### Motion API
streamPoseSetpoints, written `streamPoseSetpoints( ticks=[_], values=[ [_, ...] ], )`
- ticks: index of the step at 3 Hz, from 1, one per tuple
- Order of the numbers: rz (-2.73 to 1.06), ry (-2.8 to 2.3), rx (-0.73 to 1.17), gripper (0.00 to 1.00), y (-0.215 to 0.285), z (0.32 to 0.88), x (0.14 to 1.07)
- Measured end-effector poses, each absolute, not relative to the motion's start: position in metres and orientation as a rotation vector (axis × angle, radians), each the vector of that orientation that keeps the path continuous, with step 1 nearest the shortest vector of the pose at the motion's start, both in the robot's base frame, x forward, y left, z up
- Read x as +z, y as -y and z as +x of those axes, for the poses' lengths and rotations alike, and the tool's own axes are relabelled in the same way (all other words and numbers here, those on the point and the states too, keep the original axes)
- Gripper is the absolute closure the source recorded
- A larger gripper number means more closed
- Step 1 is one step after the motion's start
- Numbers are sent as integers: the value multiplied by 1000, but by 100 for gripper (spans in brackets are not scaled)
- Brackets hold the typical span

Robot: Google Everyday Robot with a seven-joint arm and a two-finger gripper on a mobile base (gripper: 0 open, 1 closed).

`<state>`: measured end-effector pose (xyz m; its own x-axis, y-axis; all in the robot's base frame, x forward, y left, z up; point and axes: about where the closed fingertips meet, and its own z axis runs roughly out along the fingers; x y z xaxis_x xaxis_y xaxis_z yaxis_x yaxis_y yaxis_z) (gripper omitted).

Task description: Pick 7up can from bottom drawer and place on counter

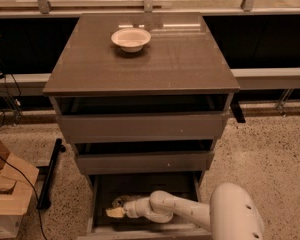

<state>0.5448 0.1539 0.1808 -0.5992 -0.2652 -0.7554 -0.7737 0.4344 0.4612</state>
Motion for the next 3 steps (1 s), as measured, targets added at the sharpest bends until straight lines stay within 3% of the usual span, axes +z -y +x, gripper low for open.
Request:
streamPoseSetpoints(
  ticks=[1,2,3],
  values=[
    [-899,-2017,1084,100,-144,534,229],
    [-975,-1771,933,100,-122,550,368],
    [-1068,-1575,892,100,-105,517,498]
  ],
)
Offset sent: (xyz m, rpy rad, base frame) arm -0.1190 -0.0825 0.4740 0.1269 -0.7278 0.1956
